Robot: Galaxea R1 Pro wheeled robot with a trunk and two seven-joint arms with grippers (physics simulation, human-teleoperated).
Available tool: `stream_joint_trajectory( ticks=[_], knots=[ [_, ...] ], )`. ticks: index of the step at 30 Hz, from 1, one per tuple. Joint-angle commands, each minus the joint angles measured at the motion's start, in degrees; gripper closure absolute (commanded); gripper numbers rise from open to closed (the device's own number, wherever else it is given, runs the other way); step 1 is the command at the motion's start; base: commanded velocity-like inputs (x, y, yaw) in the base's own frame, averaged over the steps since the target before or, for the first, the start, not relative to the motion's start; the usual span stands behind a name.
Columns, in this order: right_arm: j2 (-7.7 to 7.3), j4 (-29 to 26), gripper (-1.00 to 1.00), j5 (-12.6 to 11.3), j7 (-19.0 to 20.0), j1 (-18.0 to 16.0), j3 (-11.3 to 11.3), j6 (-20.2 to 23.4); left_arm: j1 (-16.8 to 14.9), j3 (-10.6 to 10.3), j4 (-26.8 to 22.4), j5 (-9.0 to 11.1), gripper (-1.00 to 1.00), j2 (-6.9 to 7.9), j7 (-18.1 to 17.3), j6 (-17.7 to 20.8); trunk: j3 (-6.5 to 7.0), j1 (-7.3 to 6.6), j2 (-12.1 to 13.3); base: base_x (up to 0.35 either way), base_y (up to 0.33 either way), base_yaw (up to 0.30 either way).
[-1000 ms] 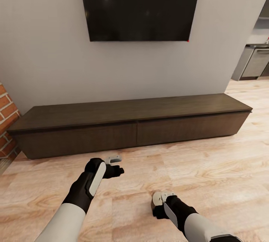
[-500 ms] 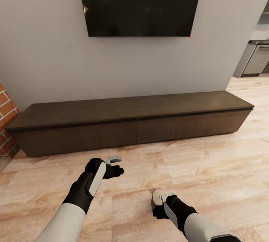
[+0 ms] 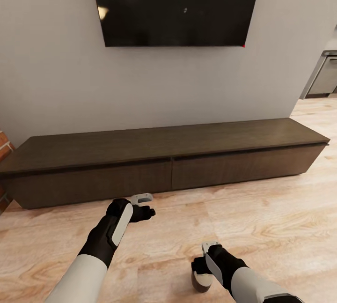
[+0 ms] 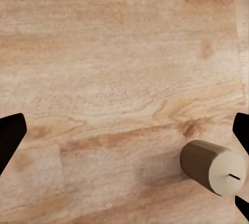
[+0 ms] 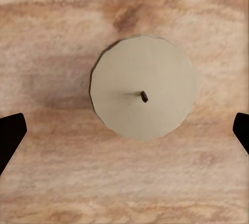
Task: Place each of the two pumpkins and all three candles from the living room inside a cabinet in the living room (use any cabinet), then make sure every cabinet is closed, and position the cauldron so it is next to a table in the living room.
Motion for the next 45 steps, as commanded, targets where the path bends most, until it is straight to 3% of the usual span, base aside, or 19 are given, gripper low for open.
stream_joint_trajectory(
  ticks=[1, 31, 45],
  knots=[
    [-0.01, -0.11, -1.00, -0.03, -0.17, 0.00, 0.33, 0.37, -0.02, -0.07, -0.06, 0.60, -1.00, 0.01, 0.56, 0.17, -0.05, 0.00, -0.02, 0.067, 0.000, 0.000],
    [0.02, -0.09, -1.00, -0.03, -0.17, 0.00, 0.42, 0.37, -0.02, -0.10, 0.10, 0.60, -1.00, 0.01, 0.48, 0.08, -0.05, 0.00, -0.02, 0.016, 0.000, 0.000],
    [0.06, -0.02, -1.00, -0.01, -0.17, 0.00, 0.53, 0.37, -0.02, -0.10, 0.09, 0.60, -1.00, 0.01, 0.48, 0.08, -3.15, 0.36, -0.21, 0.000, 0.000, 0.000]
  ],
)
